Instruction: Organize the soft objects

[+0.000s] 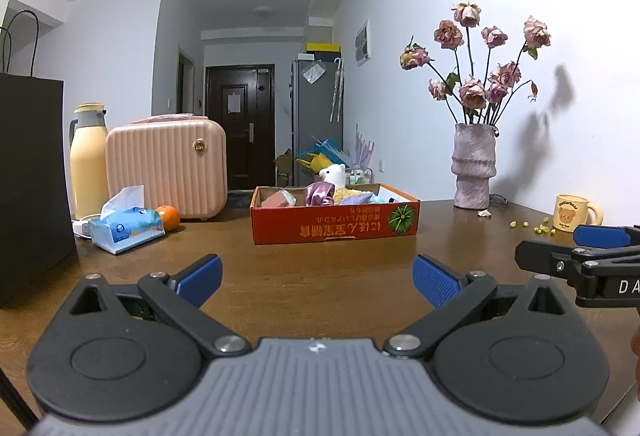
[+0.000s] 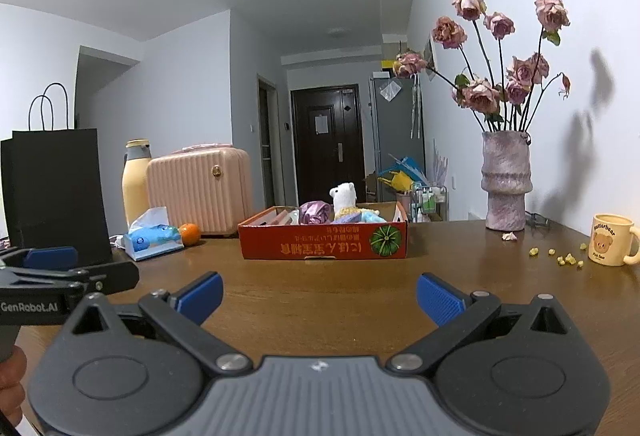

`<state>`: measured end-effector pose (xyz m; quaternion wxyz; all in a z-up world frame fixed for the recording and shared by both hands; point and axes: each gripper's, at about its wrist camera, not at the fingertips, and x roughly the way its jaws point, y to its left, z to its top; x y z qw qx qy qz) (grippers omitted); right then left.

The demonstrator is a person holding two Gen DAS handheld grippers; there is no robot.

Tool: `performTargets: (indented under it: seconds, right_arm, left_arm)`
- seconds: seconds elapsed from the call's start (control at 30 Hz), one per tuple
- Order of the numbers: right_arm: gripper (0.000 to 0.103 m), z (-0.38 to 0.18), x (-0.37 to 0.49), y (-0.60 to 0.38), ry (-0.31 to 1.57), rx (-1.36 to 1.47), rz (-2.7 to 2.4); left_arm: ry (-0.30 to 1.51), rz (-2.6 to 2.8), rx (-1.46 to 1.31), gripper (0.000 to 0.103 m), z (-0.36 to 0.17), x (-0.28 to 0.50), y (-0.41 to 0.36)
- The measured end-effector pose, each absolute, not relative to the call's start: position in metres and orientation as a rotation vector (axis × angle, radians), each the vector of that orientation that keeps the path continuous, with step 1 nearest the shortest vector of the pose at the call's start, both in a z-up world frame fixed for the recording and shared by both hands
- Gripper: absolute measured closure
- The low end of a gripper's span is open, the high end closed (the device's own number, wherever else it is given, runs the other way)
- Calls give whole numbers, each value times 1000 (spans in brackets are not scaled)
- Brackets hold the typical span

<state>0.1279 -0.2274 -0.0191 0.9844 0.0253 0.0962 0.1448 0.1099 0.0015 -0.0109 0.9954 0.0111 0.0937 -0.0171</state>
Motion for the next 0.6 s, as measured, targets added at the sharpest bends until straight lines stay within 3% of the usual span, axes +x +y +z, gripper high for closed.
performTargets:
  seconds: [0.6]
  right_arm:
    - [0, -15, 124, -227, 182, 43, 285]
  left_arm:
    - [180, -41, 19, 0, -11, 105, 2]
